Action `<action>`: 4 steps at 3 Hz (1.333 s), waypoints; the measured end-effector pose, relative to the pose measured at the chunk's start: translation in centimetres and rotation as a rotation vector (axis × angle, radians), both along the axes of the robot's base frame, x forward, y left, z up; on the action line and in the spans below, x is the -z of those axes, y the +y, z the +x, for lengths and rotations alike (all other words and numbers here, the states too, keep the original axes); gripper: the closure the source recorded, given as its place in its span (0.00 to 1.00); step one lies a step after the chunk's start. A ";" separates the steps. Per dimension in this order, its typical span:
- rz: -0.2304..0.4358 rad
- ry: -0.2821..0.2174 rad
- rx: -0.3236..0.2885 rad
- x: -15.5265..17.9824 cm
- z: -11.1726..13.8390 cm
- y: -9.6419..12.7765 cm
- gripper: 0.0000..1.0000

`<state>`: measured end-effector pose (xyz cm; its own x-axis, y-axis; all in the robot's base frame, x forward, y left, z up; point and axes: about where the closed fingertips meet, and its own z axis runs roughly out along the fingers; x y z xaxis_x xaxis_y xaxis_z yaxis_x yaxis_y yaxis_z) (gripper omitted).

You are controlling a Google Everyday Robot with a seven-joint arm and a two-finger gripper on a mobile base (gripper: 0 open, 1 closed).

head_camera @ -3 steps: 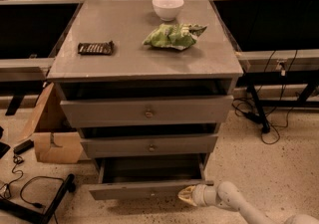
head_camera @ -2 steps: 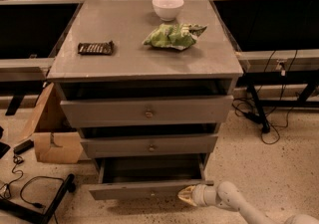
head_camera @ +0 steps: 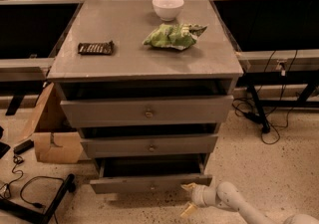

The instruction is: Close bottom drawer

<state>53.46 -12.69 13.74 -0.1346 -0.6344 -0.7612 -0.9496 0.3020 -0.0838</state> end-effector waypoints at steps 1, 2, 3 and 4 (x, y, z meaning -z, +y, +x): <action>0.000 0.000 0.000 0.0 0.0 0.0 0.00; 0.000 0.000 0.000 0.0 0.0 0.0 0.18; -0.027 -0.002 -0.003 -0.4 -0.8 0.4 0.41; -0.076 -0.005 -0.021 -0.3 -1.6 2.4 0.72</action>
Offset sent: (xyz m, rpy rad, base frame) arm 0.0000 0.0000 0.0000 0.0000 0.0000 0.0000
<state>51.90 -10.30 14.06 -0.1172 -0.6931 -0.7113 -0.9551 0.2749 -0.1105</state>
